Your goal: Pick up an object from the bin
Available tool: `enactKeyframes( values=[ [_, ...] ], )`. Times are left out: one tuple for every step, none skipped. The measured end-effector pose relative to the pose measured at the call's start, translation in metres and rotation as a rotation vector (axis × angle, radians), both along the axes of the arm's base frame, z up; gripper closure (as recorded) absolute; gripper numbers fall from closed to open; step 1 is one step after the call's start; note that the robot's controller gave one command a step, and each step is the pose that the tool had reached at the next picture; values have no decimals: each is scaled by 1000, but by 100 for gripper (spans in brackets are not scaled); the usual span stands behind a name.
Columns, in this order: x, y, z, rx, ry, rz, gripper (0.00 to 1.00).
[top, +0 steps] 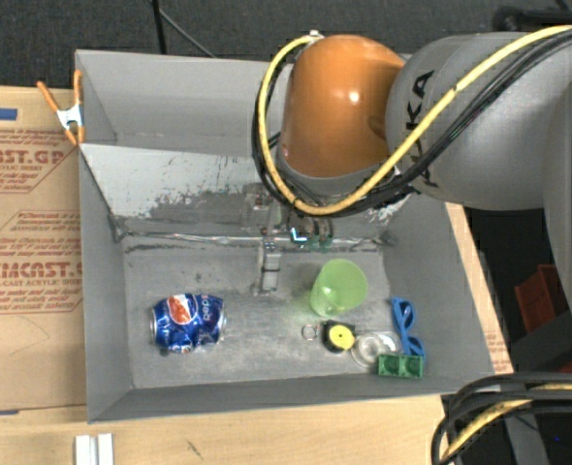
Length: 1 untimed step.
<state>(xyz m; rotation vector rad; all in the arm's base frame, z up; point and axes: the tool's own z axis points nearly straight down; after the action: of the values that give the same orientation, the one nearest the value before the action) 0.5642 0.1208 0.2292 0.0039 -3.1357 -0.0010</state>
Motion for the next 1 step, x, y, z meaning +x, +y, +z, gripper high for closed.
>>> enactKeyframes(
  values=[
    [-41,64,-163,0,0,268,0]
  ],
)
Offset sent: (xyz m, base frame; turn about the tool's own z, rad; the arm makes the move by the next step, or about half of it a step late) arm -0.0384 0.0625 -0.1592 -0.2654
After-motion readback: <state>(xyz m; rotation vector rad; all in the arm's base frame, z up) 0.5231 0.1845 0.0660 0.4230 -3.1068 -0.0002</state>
